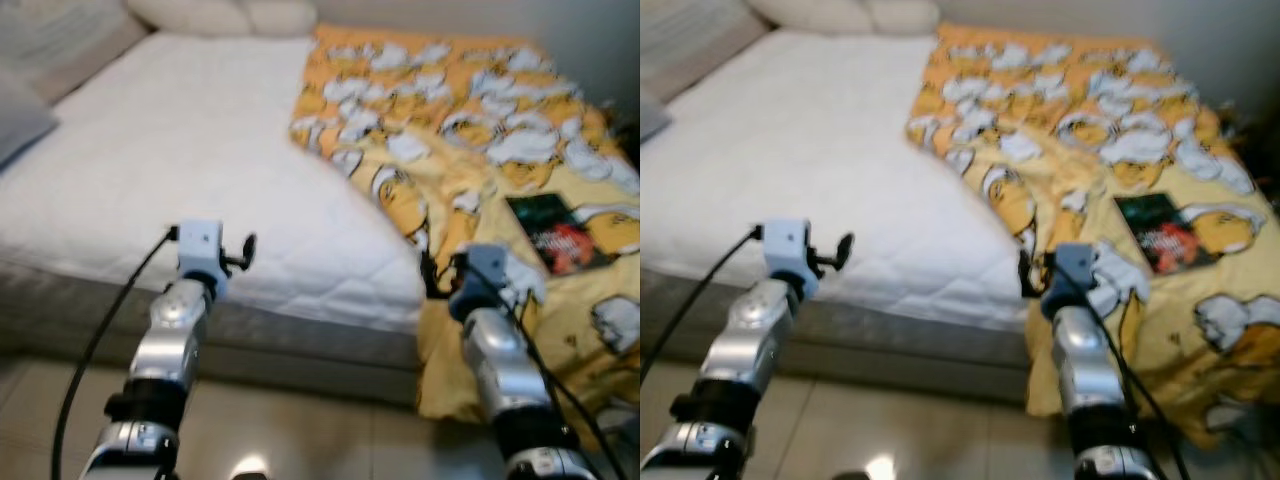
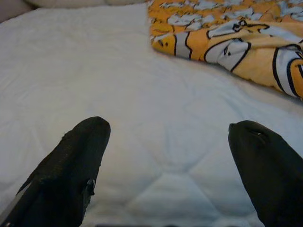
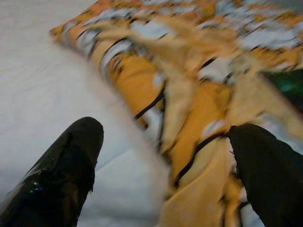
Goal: Clean up the room
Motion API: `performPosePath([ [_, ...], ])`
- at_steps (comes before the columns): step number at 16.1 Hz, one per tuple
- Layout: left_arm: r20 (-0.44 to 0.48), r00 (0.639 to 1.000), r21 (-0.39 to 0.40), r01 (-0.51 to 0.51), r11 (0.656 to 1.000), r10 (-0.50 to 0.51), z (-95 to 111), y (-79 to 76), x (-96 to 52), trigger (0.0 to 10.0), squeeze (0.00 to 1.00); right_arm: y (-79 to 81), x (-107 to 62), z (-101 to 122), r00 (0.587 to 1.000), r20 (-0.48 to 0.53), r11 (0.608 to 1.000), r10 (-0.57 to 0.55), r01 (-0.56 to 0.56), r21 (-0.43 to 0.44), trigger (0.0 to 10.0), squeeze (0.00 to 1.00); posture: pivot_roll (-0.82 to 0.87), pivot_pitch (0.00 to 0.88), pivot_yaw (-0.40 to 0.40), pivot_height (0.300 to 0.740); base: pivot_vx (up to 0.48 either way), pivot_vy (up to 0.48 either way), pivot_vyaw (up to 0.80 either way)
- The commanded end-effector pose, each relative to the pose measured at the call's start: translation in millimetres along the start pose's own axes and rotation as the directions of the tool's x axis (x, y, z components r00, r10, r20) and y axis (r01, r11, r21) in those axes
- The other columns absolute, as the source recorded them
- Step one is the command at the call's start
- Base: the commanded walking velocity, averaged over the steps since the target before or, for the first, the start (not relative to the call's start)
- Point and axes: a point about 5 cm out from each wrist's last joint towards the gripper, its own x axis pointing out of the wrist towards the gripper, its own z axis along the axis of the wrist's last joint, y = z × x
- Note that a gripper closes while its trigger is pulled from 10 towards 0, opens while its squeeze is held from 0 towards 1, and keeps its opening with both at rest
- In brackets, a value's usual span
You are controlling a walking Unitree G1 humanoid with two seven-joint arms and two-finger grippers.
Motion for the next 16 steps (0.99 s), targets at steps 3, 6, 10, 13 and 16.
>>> performPosePath([
  [3, -0.006, 1.0, -0.007, -0.025, 1.0, 0.025, 0.0, 6.5, 0.0, 10.0, 0.04, 6.6, 1.9, 2.4, 1.0, 0.002, 1.0, 0.017, -0.017, -0.013, 10.0, 0.0, 0.02, 0.0, -0.009, 0.74, 0.333, 0.0, -0.39],
  [6, -0.006, 1.0, -0.008, -0.026, 1.0, 0.026, 0.5, 6.8, 0.6, 10.0, 0.04, 4.7, 3.2, 4.6, 1.0, 0.004, 1.0, 0.013, -0.013, -0.023, 10.0, 0.0, 0.01, 0.0, -0.007, 0.74, 0.331, 0.0, 0.0],
  [10, -0.007, 1.0, -0.007, -0.028, 1.0, 0.028, 0.6, 7.6, 1.0, 10.0, 0.04, 4.5, 3.5, 6.1, 1.0, 0.003, 0.999, 0.015, -0.015, -0.039, 10.0, 0.0, 0.02, 0.0, -0.01, 0.74, 0.332, 0.0, 0.0],
  [13, -0.007, 0.999, -0.008, -0.034, 0.999, 0.034, 0.4, 8.6, 0.3, 10.0, 0.04, 3.4, 3.3, 5.0, 1.0, -0.017, 0.999, 0.011, -0.011, -0.038, 10.0, 0.0, 0.02, 0.0, -0.012, 0.74, 0.33, 0.0, 0.0],
  [16, -0.025, 1.0, 0.012, -0.009, 1.0, 0.009, -1.8, 8.5, 0.2, 10.0, 0.04, 0.0, 1.4, -2.7, 0.998, -0.068, 0.998, 0.004, -0.009, -0.064, 10.0, 0.0, 0.01, 0.0, -0.003, 0.74, 0.199, 0.0, 0.0],
])
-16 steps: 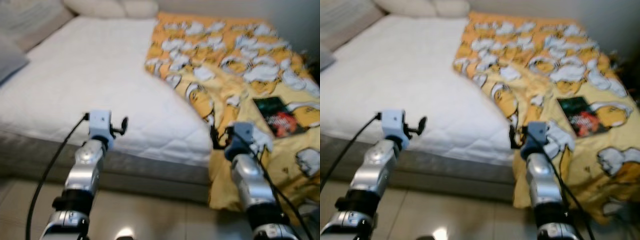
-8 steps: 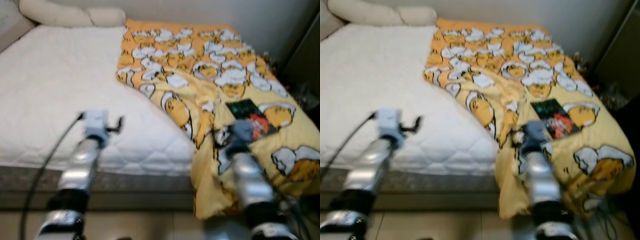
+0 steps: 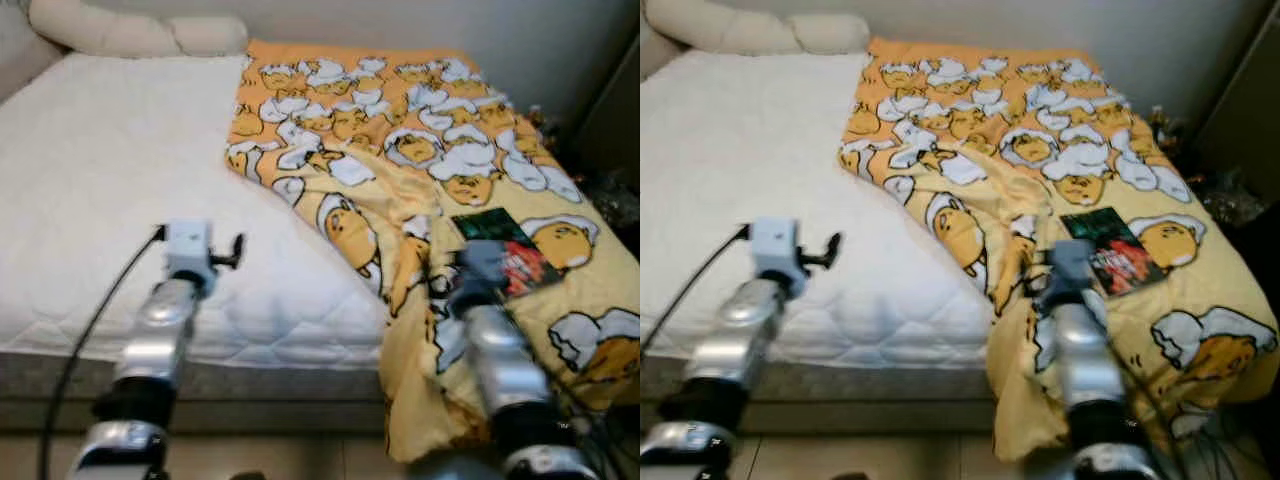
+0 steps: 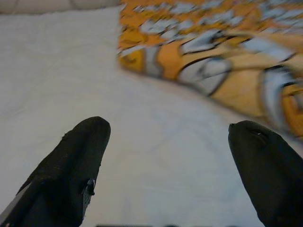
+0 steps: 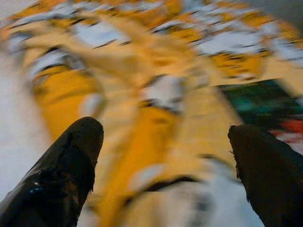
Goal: Clean up the room
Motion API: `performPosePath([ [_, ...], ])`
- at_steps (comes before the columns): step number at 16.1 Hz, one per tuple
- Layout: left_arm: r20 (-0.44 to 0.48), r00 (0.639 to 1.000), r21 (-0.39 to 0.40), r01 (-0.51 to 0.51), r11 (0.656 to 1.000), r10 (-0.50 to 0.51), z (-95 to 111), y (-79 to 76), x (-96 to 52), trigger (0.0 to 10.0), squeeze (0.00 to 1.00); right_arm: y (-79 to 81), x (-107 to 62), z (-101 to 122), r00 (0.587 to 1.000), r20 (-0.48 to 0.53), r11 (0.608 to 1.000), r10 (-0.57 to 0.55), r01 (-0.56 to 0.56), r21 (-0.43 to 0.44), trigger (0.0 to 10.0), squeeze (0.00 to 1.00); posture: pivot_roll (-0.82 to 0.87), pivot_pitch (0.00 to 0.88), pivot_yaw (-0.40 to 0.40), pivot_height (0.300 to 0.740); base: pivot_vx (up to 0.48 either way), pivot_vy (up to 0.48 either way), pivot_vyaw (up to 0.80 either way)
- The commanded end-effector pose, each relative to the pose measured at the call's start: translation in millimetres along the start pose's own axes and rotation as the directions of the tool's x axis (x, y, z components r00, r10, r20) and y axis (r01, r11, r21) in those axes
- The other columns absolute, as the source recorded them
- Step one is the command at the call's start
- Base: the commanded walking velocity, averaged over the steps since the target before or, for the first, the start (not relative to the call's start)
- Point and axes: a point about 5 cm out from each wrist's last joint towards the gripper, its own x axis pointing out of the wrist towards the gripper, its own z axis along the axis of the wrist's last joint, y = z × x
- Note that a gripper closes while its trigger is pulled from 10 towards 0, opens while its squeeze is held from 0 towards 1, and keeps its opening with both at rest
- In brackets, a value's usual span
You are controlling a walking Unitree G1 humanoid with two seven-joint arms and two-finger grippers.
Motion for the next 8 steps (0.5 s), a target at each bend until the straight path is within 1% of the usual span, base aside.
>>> performPosePath([
  [1, -0.003, 0.998, 0.019, 0.069, 0.997, -0.069, 2.3, -10.6, 2.3, 10.0, 0.03, -12.6, -1.1, -2.8, 0.999, -0.03, 0.999, -0.024, 0.023, -0.03, 10.0, 0.05, 0.01, 0.0, -0.003, 0.74, 0.0, 0.0, 0.0],
  [2, -0.016, 0.988, 0.072, 0.157, 0.985, -0.157, 0.8, -17.0, 0.0, 10.0, 0.03, -16.0, -0.5, -7.6, 0.997, -0.073, 0.998, -0.037, 0.033, -0.049, 10.0, 1.0, 0.01, 0.0, -0.003, 0.74, 0.0, 0.0, 0.0],
  [3, -0.024, 0.98, 0.096, 0.198, 0.975, -0.197, 0.1, -20.1, -1.3, 10.0, 0.03, -17.8, -0.1, -9.5, 0.995, -0.091, 0.997, -0.047, 0.041, -0.061, 10.0, 1.0, 0.01, 0.0, -0.004, 0.74, 0.0, 0.0, 0.0],
  [4, -0.038, 0.955, 0.154, 0.297, 0.942, -0.295, -0.9, -27.1, -5.5, 10.0, 0.03, -20.1, 1.8, -12.3, 0.991, -0.126, 0.996, -0.051, 0.041, -0.081, 10.0, 1.0, 0.01, 0.0, -0.005, 0.74, 0.0, 0.0, 0.0],
  [5, -0.045, 0.94, 0.181, 0.341, 0.923, -0.339, -1.3, -30.2, -7.7, 10.0, 0.03, -20.7, 2.7, -13.3, 0.989, -0.142, 0.995, -0.05, 0.037, -0.09, 10.0, 1.0, 0.01, 0.0, -0.005, 0.74, 0.0, 0.0, 0.0],
  [6, -0.084, 0.903, 0.215, 0.43, 0.877, -0.422, -3.9, -34.8, -12.3, 10.0, 0.03, -23.8, 6.1, -15.6, 0.983, -0.171, 0.995, -0.059, 0.044, -0.091, 10.0, 1.0, 0.01, 0.0, -0.005, 0.74, 0.0, 0.0, 0.0],
  [7, -0.105, 0.885, 0.228, 0.465, 0.855, -0.454, -4.8, -36.1, -14.1, 10.0, 0.02, -26.2, 8.1, -16.9, 0.98, -0.187, 0.993, -0.069, 0.049, -0.109, 10.0, 0.87, 0.02, 0.0, -0.006, 0.74, 0.0, 0.0, 0.0],
  [8, -0.143, 0.853, 0.254, 0.522, 0.814, -0.502, -6.5, -38.4, -17.5, 10.0, 0.02, -29.6, 11.2, -19.4, 0.973, -0.217, 0.989, -0.08, 0.049, -0.142, 10.0, 0.0, 0.02, 0.0, -0.006, 0.74, 0.0, 0.0, 0.0],
])
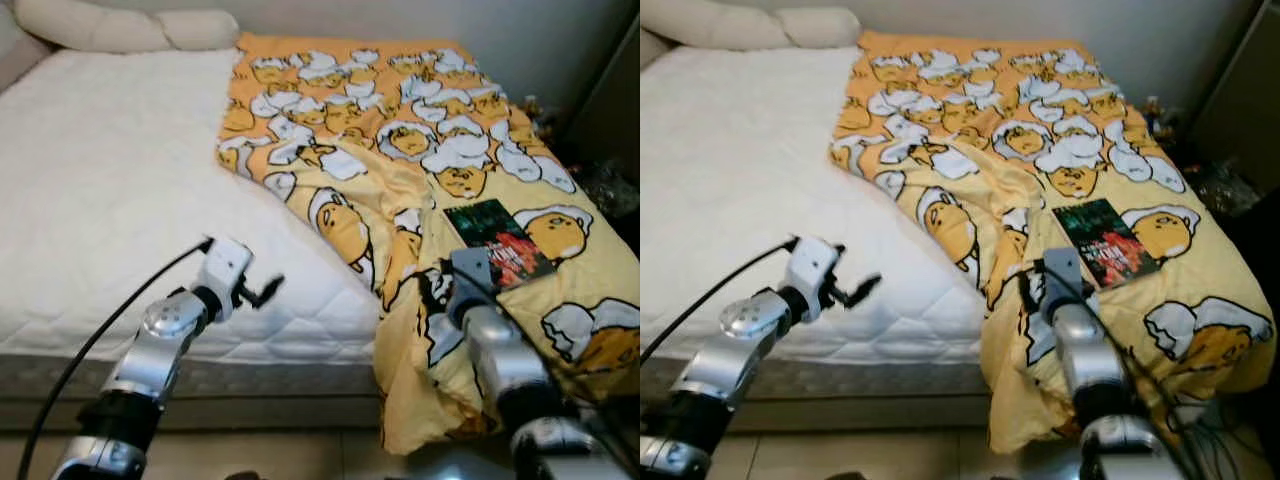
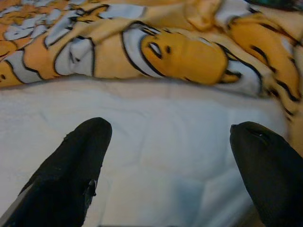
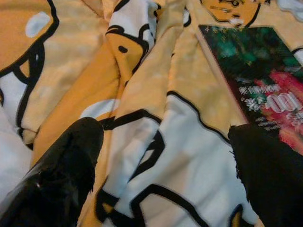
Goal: Clean up the room
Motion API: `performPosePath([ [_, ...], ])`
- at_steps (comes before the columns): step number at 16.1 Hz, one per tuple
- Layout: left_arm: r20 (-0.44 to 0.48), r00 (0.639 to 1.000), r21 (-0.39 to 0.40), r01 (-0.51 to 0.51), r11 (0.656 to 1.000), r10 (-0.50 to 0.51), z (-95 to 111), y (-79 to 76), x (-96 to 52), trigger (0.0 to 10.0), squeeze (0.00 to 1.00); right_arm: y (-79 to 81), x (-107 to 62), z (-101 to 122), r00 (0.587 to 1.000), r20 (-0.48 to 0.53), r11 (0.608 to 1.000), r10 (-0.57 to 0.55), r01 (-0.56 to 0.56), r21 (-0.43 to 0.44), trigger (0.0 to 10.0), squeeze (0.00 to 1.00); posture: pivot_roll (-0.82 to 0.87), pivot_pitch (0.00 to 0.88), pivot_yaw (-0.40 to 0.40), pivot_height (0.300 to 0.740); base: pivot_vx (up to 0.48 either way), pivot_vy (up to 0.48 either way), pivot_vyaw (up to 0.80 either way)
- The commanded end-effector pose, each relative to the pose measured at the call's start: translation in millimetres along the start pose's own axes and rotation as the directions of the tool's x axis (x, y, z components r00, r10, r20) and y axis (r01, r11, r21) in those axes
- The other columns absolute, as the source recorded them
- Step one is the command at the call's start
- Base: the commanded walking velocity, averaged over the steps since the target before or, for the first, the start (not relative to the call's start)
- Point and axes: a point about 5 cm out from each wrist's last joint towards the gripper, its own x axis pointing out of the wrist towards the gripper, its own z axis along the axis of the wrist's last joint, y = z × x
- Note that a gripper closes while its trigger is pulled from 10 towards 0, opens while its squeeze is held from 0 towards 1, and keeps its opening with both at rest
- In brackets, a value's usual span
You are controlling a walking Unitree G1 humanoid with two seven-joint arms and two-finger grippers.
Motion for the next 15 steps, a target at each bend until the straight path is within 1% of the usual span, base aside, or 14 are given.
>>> performPosePath([
  [1, -0.026, 0.998, 0.037, 0.064, 0.997, -0.063, 0.4, -5.3, -0.6, 10.0, 0.01, -1.4, 2.7, -1.8, 0.999, -0.032, 0.999, 0.004, -0.005, -0.032, 10.0, 0.0, 0.02, 0.0, -0.006, 0.74, 0.0, 0.0, 0.0],
  [4, -0.026, 0.997, 0.051, 0.074, 0.996, -0.073, 2.4, -6.4, -2.3, 10.0, 0.01, -2.7, 6.7, -2.0, 0.997, -0.068, 0.996, 0.025, -0.03, -0.081, 10.0, 0.0, 0.03, 0.0, -0.013, 0.74, 0.0, 0.0, 0.0],
  [5, 0.004, 0.999, 0.024, 0.034, 0.999, -0.034, 6.5, -3.6, -2.8, 10.0, 0.01, -8.9, 9.1, 7.1, 1.0, -0.019, 0.998, -0.004, 0.003, -0.055, 10.0, 0.0, 0.04, 0.0, -0.019, 0.74, 0.0, 0.0, 0.0],
  [6, 0.016, 1.0, 0.01, 0.022, 1.0, -0.023, 8.0, -2.8, -2.9, 10.0, 0.01, -10.8, 9.7, 10.8, 1.0, 0.004, 0.999, -0.014, 0.014, -0.037, 10.0, 0.0, 0.04, 0.0, -0.019, 0.74, 0.0, 0.0, 0.0],
  [7, 0.025, 1.0, -0.011, -0.015, 1.0, 0.016, 9.0, -0.5, -2.3, 10.0, 0.0, -12.0, 9.6, 14.7, 0.999, 0.032, 1.0, -0.017, 0.017, -0.009, 10.0, 0.0, 0.04, 0.0, -0.018, 0.74, 0.0, 0.0, 0.0],
  [8, 0.041, 0.995, -0.071, -0.089, 0.993, 0.092, 8.8, 3.9, -0.9, 10.0, 0.0, -11.2, 8.7, 19.7, 0.997, 0.08, 1.0, -0.003, 0.0, 0.03, 10.0, 0.0, 0.04, 0.0, -0.017, 0.74, 0.0, 0.0, 0.0],
  [9, 0.057, 0.977, -0.147, -0.196, 0.969, 0.207, 6.8, 9.0, -0.5, 10.0, 0.02, -8.7, 5.0, 27.0, 0.985, 0.172, 0.997, 0.01, -0.023, 0.072, 10.0, 0.0, 0.03, 0.0, -0.015, 0.74, 0.0, 0.0, 0.0],
  [10, 0.044, 0.955, -0.198, -0.28, 0.939, 0.294, 3.4, 12.3, -0.9, 10.0, 0.03, -4.5, -0.1, 32.1, 0.97, 0.243, 0.996, 0.026, -0.046, 0.076, 10.0, 0.0, 0.03, 0.0, -0.014, 0.74, 0.0, 0.0, 0.0],
  [12, 0.041, 0.945, -0.22, -0.308, 0.926, 0.324, 2.4, 12.5, -0.8, 10.0, 0.03, -1.8, -3.4, 33.5, 0.962, 0.272, 0.994, 0.027, -0.053, 0.09, 10.0, 0.0, 0.02, 0.0, -0.011, 0.74, 0.0, -0.39, 0.0],
  [13, 0.042, 0.944, -0.222, -0.31, 0.924, 0.327, 2.9, 11.5, 0.0, 10.0, 0.03, -0.4, -4.8, 34.0, 0.958, 0.285, 0.993, 0.022, -0.055, 0.107, 10.0, 0.0, 0.02, 0.0, -0.011, 0.74, 0.0, -0.48, 0.0],
  [14, 0.044, 0.944, -0.22, -0.311, 0.925, 0.328, 4.7, 9.1, 3.1, 10.0, 0.02, 4.7, -6.8, 35.4, 0.951, 0.308, 0.989, 0.019, -0.063, 0.133, 10.0, 0.0, 0.01, 0.0, -0.007, 0.74, 0.0, -0.48, 0.0],
  [15, 0.044, 0.944, -0.218, -0.311, 0.925, 0.327, 6.0, 8.1, 5.2, 10.0, 0.03, 9.2, -7.1, 36.3, 0.949, 0.315, 0.99, 0.03, -0.072, 0.123, 10.0, 0.0, 0.01, 0.0, -0.007, 0.74, 0.0, -0.48, 0.51],
])
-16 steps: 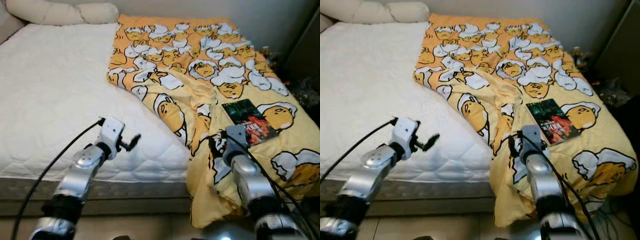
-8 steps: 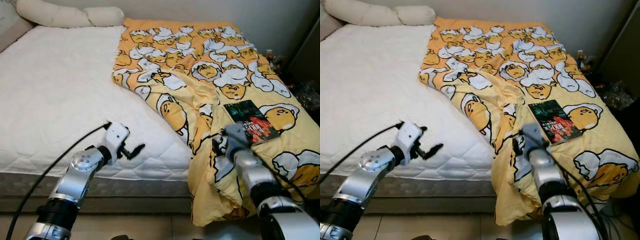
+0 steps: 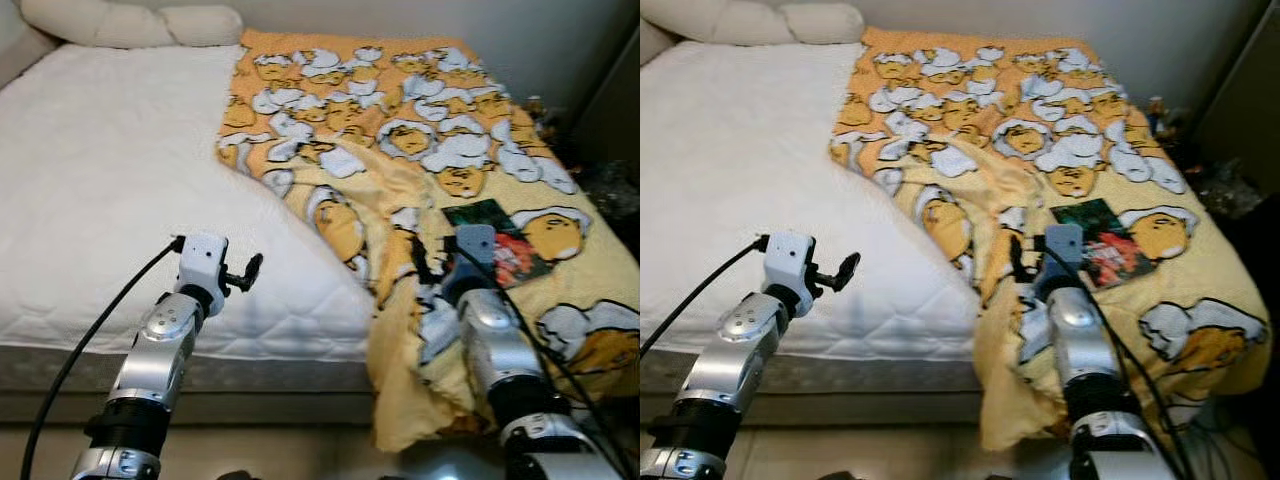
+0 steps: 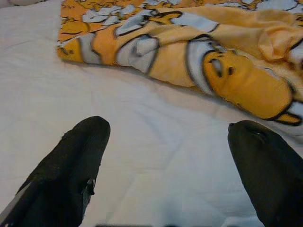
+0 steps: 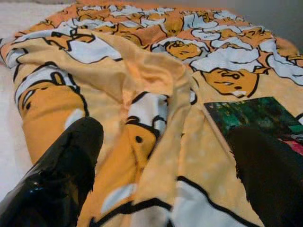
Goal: Clean up the room
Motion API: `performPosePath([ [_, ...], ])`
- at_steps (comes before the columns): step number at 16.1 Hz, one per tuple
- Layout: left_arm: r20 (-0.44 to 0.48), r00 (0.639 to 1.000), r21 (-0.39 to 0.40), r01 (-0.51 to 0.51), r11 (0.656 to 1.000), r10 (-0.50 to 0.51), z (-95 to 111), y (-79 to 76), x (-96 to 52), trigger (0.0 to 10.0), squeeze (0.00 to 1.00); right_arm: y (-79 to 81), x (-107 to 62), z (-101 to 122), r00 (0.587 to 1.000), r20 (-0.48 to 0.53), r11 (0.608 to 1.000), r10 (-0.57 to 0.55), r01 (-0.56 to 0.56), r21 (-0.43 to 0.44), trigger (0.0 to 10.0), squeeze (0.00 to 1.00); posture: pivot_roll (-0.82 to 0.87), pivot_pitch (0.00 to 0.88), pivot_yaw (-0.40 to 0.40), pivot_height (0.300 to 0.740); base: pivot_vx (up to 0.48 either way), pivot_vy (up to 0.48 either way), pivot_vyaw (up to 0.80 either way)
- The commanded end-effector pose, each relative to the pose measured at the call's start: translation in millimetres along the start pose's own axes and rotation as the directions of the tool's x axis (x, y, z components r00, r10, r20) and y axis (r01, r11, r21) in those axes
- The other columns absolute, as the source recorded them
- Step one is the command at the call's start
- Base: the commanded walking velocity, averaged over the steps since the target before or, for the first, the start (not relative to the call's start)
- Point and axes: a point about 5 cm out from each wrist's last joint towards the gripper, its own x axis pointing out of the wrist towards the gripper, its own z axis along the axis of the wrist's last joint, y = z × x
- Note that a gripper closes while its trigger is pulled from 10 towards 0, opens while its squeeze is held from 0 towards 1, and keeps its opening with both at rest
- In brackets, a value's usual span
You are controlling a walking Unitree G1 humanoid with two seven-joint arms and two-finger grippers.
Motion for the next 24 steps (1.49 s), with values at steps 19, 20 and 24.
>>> performPosePath([
  [19, 0.001, 1.0, 0.041, -0.027, 0.999, 0.027, 1.6, -2.6, 4.7, 10.0, 0.02, -1.8, -5.7, -2.1, 1.0, -0.007, 1.0, 0.021, -0.02, 0.023, 10.0, 0.0, 0.02, 0.0, -0.015, 0.74, 0.0, -0.48, 0.74],
  [20, 0.001, 1.0, 0.042, -0.027, 0.999, 0.027, 1.5, -2.7, 4.6, 10.0, 0.02, -1.4, -5.9, -2.4, 1.0, -0.006, 0.999, 0.024, -0.023, 0.034, 10.0, 0.0, 0.02, 0.0, -0.015, 0.74, 0.0, -0.48, 0.0],
  [24, 0.001, 1.0, 0.046, -0.026, 0.999, 0.026, 1.1, -2.9, 4.1, 10.0, 0.02, 1.5, -8.3, -9.3, 0.997, -0.046, 0.994, 0.059, -0.055, 0.09, 10.0, 0.0, 0.02, 0.0, -0.015, 0.74, 0.0, -0.36, 0.0],
])
